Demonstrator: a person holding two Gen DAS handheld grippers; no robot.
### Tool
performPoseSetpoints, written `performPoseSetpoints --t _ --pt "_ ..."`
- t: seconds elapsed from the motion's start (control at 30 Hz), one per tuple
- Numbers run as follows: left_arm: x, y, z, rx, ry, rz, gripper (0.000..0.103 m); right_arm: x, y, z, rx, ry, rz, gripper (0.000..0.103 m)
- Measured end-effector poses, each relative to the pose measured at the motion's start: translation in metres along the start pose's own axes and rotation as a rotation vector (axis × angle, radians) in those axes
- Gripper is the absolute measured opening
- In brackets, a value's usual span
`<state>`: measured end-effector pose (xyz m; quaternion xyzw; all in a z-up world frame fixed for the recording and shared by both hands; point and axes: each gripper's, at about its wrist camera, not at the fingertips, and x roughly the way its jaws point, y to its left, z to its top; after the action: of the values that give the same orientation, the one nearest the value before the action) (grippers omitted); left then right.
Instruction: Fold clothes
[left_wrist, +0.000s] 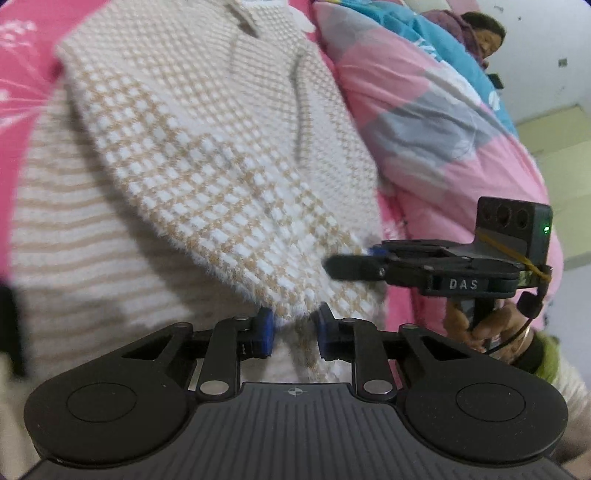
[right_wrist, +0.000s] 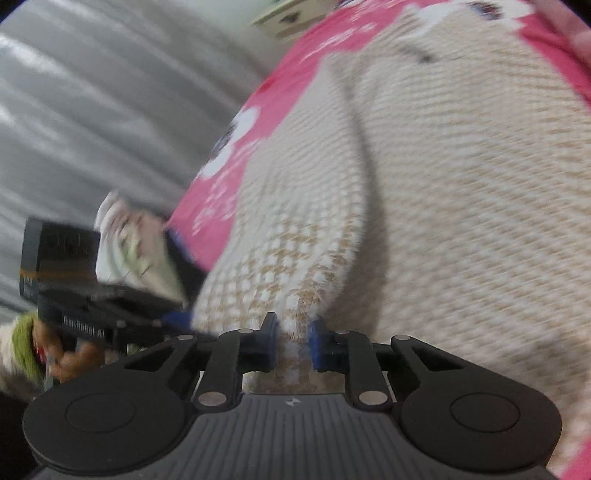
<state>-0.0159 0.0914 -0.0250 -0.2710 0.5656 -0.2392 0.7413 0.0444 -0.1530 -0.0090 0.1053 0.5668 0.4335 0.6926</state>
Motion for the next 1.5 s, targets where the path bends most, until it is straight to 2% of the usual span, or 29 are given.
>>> performPoseSetpoints --t 0.2,0.37,0.47,0.63,0.8,1.0,1.13,1.23,1.33,1.43,1.5 --pt "-0.028 0.02 -0.025 0.021 0.018 0.099 0.02 0.05 0.041 -0.019 -0.068 0.127 0.043 0.018" --pt "-0.028 0.025 -0.038 0.085 0.029 0.215 0.019 0.077 0.059 -0.029 -0.097 0.187 0.053 0.017" --pt "-0.025 0.029 -0.04 0.123 0.071 0.264 0.019 0.09 0.068 -0.036 -0.135 0.214 0.048 0.017" --pt "-0.014 0.034 -0.039 0.181 0.135 0.321 0.019 0.11 0.068 -0.042 -0.13 0.254 0.05 0.017" --pt "-0.011 0.04 -0.043 0.23 0.161 0.365 0.019 0.114 0.066 -0.046 -0.135 0.267 0.052 0.017" --pt "0.001 0.037 -0.055 0.33 0.19 0.427 0.024 0.122 0.064 -0.06 -0.206 0.29 -0.028 0.017" --pt "-0.012 0.022 -0.061 0.382 0.195 0.441 0.031 0.107 0.073 -0.058 -0.238 0.314 -0.051 0.037" --pt "-0.039 0.009 -0.059 0.418 0.139 0.437 0.031 0.074 0.088 -0.051 -0.342 0.235 -0.079 0.037" --pt "-0.051 -0.001 -0.052 0.447 0.053 0.421 0.032 0.05 0.096 -0.028 -0.42 0.089 -0.137 0.037" --pt "-0.019 -0.009 -0.047 0.482 0.044 0.389 0.032 0.043 0.097 0.004 -0.476 -0.051 -0.222 0.037" --pt "0.014 -0.011 -0.051 0.53 0.062 0.37 0.032 0.047 0.09 0.025 -0.483 -0.112 -0.269 0.037"
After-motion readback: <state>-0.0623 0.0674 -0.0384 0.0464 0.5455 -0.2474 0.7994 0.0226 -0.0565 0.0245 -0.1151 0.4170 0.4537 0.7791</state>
